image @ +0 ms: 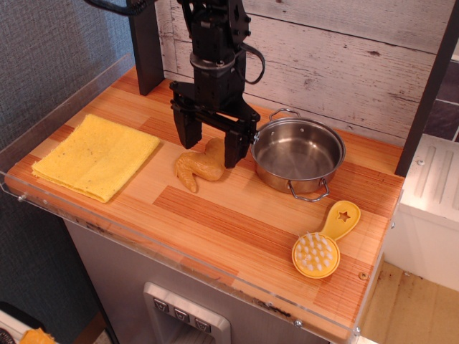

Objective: Place the orange wing and place it at the right corner of the table.

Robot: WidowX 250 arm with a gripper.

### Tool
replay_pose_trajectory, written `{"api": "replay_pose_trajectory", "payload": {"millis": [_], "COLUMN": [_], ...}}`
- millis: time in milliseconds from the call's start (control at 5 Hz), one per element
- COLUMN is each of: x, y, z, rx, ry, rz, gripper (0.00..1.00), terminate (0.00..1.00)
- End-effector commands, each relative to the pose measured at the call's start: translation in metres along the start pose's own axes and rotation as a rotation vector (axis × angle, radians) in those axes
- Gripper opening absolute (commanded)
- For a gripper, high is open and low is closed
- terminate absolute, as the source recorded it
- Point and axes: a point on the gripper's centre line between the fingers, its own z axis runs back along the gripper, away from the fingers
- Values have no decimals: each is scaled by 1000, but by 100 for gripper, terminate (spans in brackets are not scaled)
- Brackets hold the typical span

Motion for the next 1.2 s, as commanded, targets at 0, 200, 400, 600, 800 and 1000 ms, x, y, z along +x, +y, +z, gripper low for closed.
{"api": "replay_pose_trajectory", "payload": {"millis": [0,200,400,600,800,1000], "x": [4,3,1,1,2,4], "y": [9,15,21,24,23,23], "z": [-4,-12,-19,-29,-35,-42], "rx": [37,50,59,55,52,49], "ry": [-9,22,41,64,80,103], "rz": [0,-2,0,1,2,-4], "gripper": [100,100,100,100,100,100], "terminate": [0,0,0,0,0,0]}}
